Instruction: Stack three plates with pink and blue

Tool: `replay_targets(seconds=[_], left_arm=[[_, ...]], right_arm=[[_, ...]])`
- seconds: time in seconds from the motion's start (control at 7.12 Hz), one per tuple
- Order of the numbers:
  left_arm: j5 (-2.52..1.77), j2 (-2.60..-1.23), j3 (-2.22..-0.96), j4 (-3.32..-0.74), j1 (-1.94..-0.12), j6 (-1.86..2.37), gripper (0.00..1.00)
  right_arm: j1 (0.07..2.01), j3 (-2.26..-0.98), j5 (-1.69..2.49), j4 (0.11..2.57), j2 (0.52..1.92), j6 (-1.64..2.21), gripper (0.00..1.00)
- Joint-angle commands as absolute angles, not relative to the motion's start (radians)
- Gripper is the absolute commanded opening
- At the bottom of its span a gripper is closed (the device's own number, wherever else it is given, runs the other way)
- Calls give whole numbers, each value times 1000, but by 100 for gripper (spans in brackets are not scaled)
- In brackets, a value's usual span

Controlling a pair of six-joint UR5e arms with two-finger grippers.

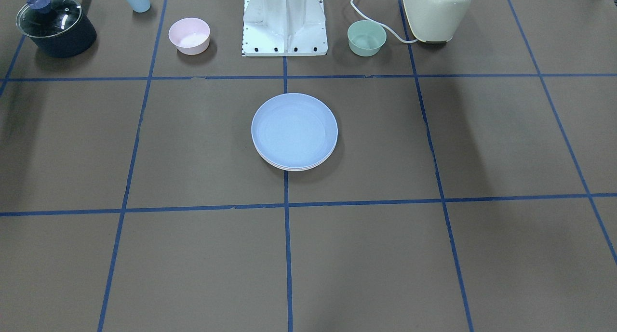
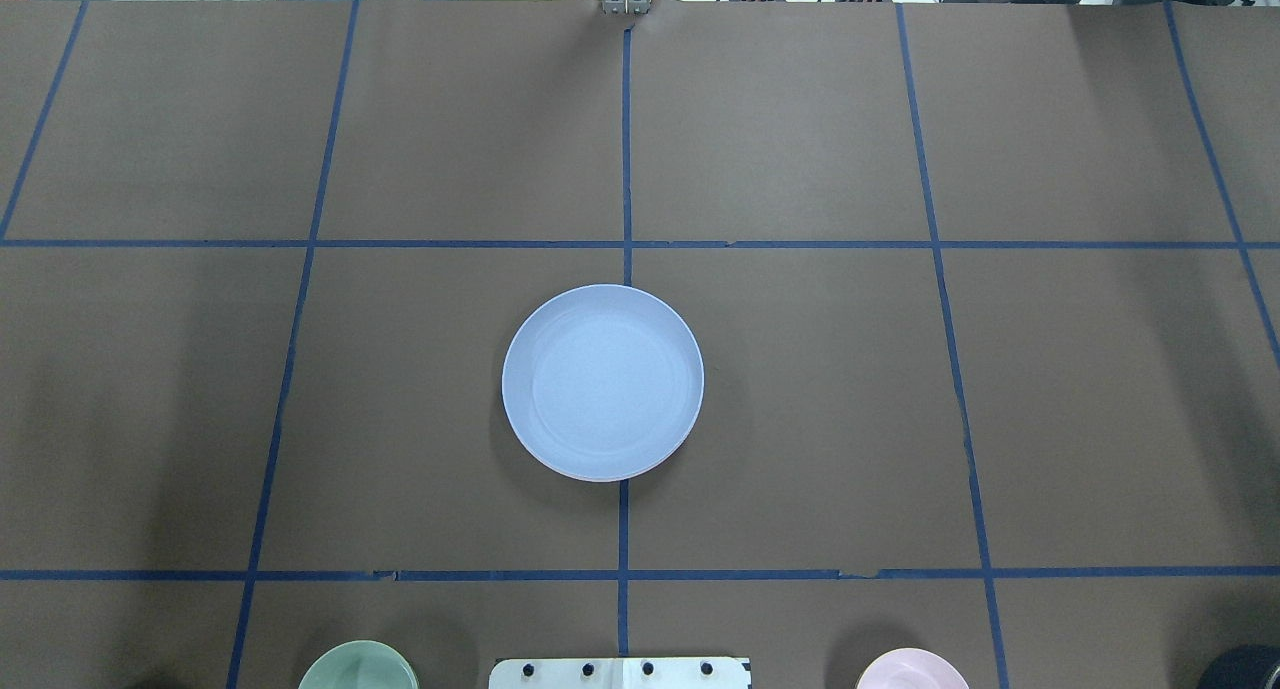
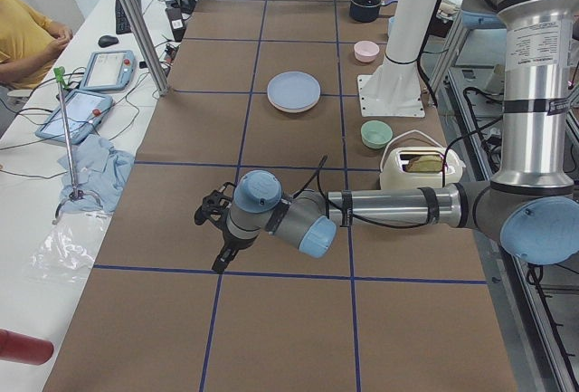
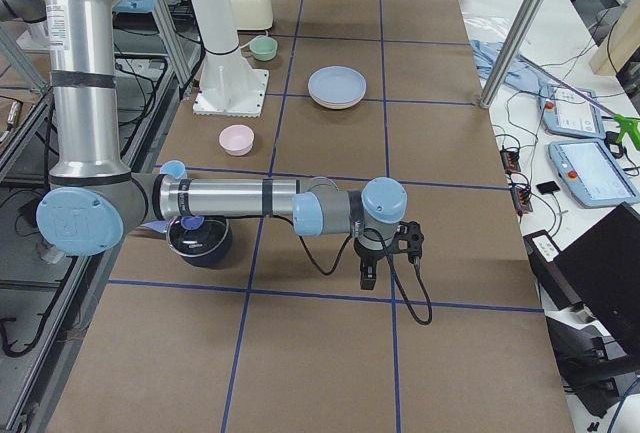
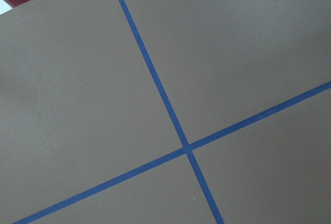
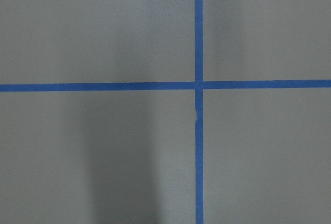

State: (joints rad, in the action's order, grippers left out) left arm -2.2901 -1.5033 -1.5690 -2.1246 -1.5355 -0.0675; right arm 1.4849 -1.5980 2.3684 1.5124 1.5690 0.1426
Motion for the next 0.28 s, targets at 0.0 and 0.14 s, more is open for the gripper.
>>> replay_targets(seconds=[0.0, 0.14], left_arm=[[-2292, -1505, -1578, -2125, -1536, -69, 99], [-2290, -1505, -1589, -2125, -1536, -68, 99]], right_arm=[[1485, -1603, 2368, 1511, 1568, 141, 100], [1485, -1606, 2368, 1511, 1568, 141, 100]])
